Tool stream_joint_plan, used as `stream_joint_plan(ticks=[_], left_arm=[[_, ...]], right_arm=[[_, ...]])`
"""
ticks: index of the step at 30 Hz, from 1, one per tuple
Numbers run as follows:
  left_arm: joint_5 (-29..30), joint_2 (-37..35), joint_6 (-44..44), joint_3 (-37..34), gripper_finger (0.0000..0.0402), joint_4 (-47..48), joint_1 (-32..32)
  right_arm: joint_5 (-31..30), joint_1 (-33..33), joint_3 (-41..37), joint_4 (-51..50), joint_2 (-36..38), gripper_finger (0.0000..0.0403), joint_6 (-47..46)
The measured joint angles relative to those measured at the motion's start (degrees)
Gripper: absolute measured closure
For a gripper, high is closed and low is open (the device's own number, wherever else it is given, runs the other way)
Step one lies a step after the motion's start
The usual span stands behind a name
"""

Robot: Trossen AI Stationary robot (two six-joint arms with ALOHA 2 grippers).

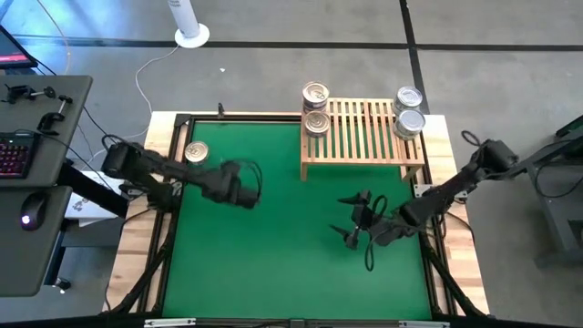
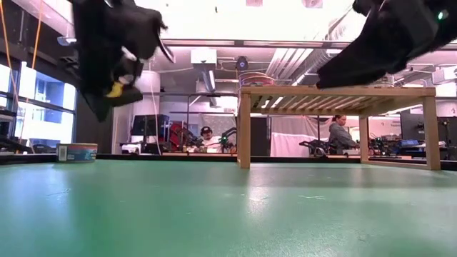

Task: Stack canned seafood by type on shelf
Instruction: Stack the blue pink tuna can on top of the blue pink tuna can on the shelf

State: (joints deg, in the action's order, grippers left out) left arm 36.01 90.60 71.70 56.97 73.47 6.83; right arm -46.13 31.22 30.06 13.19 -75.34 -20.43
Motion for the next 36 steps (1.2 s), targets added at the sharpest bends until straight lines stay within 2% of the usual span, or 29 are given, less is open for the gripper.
stream_joint_plan(ticks=[7,10,14,21,25,31,36], left_arm=[[0.18,0.01,-14.69,-0.39,0.0399,0.92,-13.44],[-0.59,-0.16,-18.21,-0.42,0.0381,4.26,-18.07],[-1.12,-1.03,-22.71,-0.44,0.0330,5.63,-23.90],[-5.44,-4.15,-33.19,-0.44,0.0222,0.49,-35.43],[-9.71,-4.71,-37.61,-0.44,0.0184,-2.47,-43.20],[-17.79,-4.69,-43.84,-0.44,0.0180,-7.72,-53.84],[-19.52,-4.69,-45.78,-0.44,0.0206,-7.46,-59.28]], right_arm=[[-1.73,0.18,-0.02,5.05,-6.00,0.0004,-0.25],[-1.77,0.43,-0.01,6.87,-7.37,0.0004,-0.26],[-1.39,0.79,0.00,7.79,-8.02,0.0004,-0.10],[-1.28,1.44,0.00,7.75,-8.02,0.0004,-0.08],[-1.22,2.31,0.00,8.06,-8.02,0.0004,-0.10],[-1.20,4.09,0.00,8.27,-8.02,0.0004,-0.26],[-2.13,5.47,0.00,8.51,-8.02,0.0004,-1.10]])
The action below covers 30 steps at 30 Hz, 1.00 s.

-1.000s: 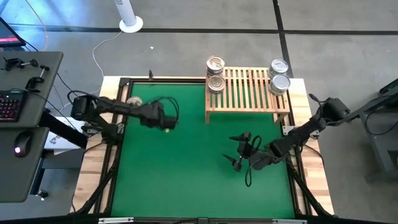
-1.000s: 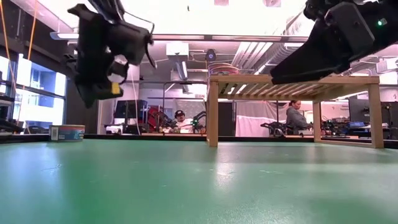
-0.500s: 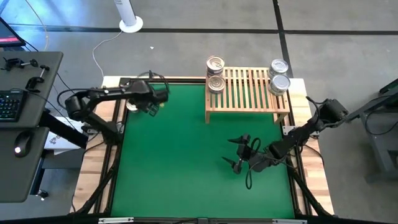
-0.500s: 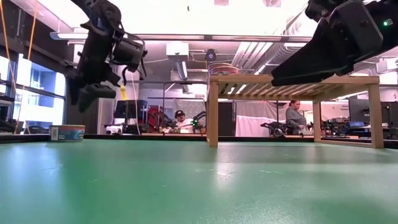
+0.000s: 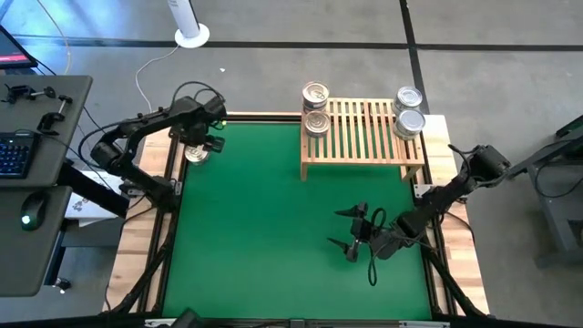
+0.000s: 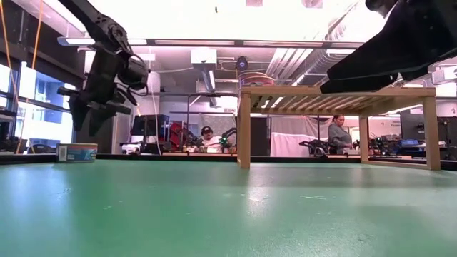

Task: Stack canned seafood by type on shelf
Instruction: Stack the blue pink tuna can on top of the blue pink tuna can on the shelf

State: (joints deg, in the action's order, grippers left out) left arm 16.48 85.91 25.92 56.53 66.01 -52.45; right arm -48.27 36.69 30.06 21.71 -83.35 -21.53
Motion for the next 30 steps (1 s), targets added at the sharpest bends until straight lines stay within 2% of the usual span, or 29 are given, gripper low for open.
stream_joint_plan(ticks=[3,9,11,23,27,30], left_arm=[[-0.59,0.01,0.02,0.09,0.0246,-0.22,-0.07],[-0.10,0.13,0.99,0.09,0.0363,-0.58,-0.08],[-0.12,0.13,1.01,0.09,0.0391,-0.62,-0.02],[-0.06,-0.12,2.55,-8.61,0.0401,-5.51,3.28],[0.23,-0.19,2.50,-8.85,0.0401,-5.61,7.07],[-3.41,-0.26,2.48,-8.49,0.0401,-5.15,11.85]], right_arm=[[-1.26,0.62,0.02,0.03,0.00,0.0004,-0.62],[-1.91,0.98,0.02,0.13,0.00,0.0004,-0.56],[-1.91,0.98,0.02,0.26,0.00,0.0004,-0.54],[-1.93,0.98,0.02,2.15,0.00,0.0004,-0.07],[-1.95,0.98,0.02,2.72,0.00,0.0004,0.15],[-1.97,0.98,0.02,2.98,0.00,0.0004,0.16]])
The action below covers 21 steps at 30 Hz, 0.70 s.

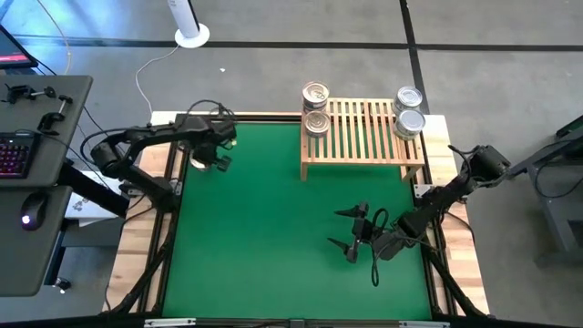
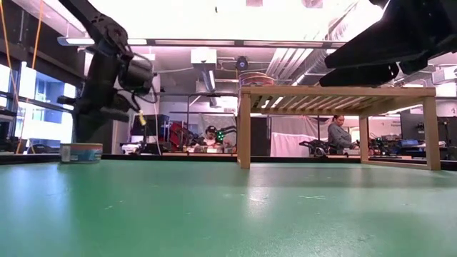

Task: Stack canned seafood by type on shelf
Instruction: Stack the blue pink tuna can on top of the blue pink tuna can on the shelf

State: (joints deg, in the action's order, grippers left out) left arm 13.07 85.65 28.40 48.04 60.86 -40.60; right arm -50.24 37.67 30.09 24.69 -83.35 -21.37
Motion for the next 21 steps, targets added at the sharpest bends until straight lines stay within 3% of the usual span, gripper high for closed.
stream_joint_plan(ticks=[6,10,16,21], left_arm=[[-11.93,0.04,0.68,0.95,0.0401,-3.37,13.12],[-16.77,0.08,4.67,0.89,0.0401,-14.31,24.06],[-15.94,1.35,11.15,0.49,0.0401,-36.63,38.97],[-14.24,5.23,13.68,0.62,0.0401,-53.60,47.64]], right_arm=[[-0.21,0.00,0.00,0.02,0.00,0.0004,0.81],[-1.24,0.00,0.00,0.03,0.17,0.0004,1.52],[-2.32,0.00,0.02,0.02,0.17,0.0004,2.36],[-2.34,-0.05,0.09,0.09,0.22,0.0004,2.38]])
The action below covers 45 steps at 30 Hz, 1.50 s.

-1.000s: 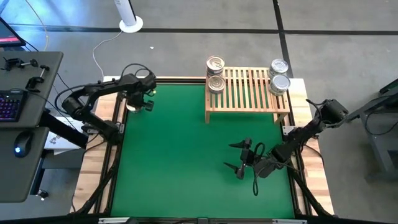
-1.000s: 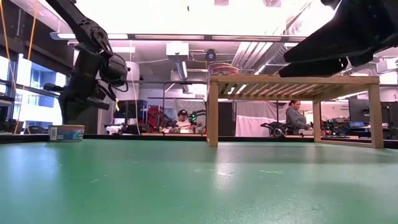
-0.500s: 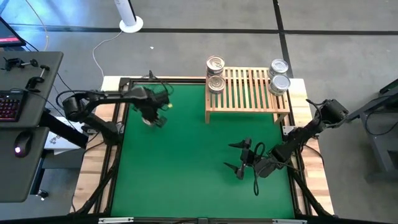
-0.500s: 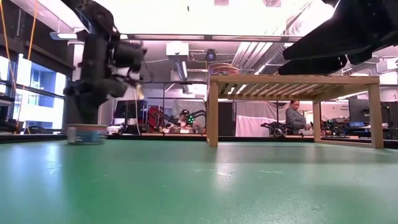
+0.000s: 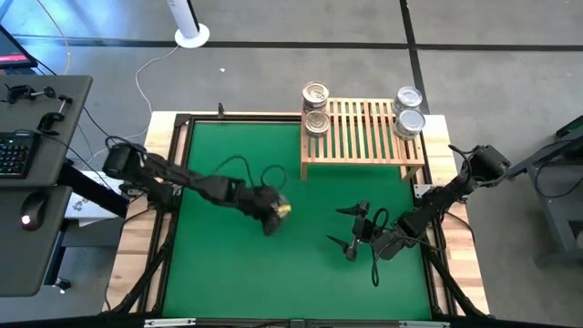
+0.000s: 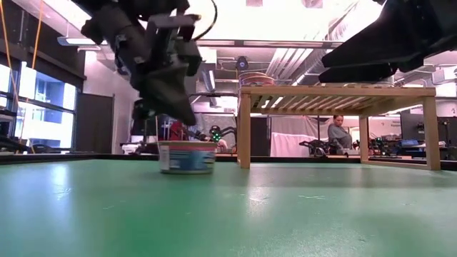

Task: Stack canned seafood by type on shelf
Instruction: Stack the blue pink tuna can on top of the blue pink tuna can on the shelf

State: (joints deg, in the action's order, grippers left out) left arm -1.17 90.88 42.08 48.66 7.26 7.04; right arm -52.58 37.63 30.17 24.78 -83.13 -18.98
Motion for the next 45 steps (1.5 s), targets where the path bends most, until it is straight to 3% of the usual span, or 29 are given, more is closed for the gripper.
stream_joint_plan(ticks=[3,5,8,14,20,25,31,35,39,45], left_arm=[[1.92,2.17,0.11,0.09,0.0401,-8.29,3.78],[4.42,2.52,-0.36,1.45,0.0401,-8.25,5.73],[9.29,1.85,-1.20,4.11,0.0401,-3.62,8.29],[19.93,-1.37,3.60,5.01,0.0401,10.70,12.27],[25.06,-1.69,13.32,-2.79,0.0401,14.95,13.34],[31.84,-1.69,14.68,-11.66,0.0401,4.31,13.21],[39.91,-1.69,10.39,-18.92,0.0402,-13.25,12.66],[40.75,-1.45,6.89,-21.26,0.0402,-23.23,11.61],[41.18,-1.43,3.55,-21.73,0.0402,-26.27,10.52],[38.97,0.09,0.81,-21.75,0.0402,-29.34,8.70]], right_arm=[[0.02,-0.49,0.02,0.25,0.02,0.0004,0.00],[0.10,-1.21,0.02,0.34,0.02,0.0004,-0.11],[2.65,-2.99,0.02,0.33,0.04,0.0004,-0.42],[15.12,-8.79,0.03,2.23,-4.58,0.0004,2.72],[25.57,-15.04,0.02,22.59,-17.82,0.0004,9.00],[32.64,-21.62,1.71,34.94,-27.67,0.0004,8.96],[38.26,-26.84,7.33,36.69,-34.30,0.0004,8.94],[38.60,-28.61,9.65,36.11,-35.39,0.0004,8.96],[39.34,-30.28,11.13,33.93,-35.39,0.0004,8.96],[46.73,-32.53,15.09,26.22,-35.39,0.0004,9.20]])
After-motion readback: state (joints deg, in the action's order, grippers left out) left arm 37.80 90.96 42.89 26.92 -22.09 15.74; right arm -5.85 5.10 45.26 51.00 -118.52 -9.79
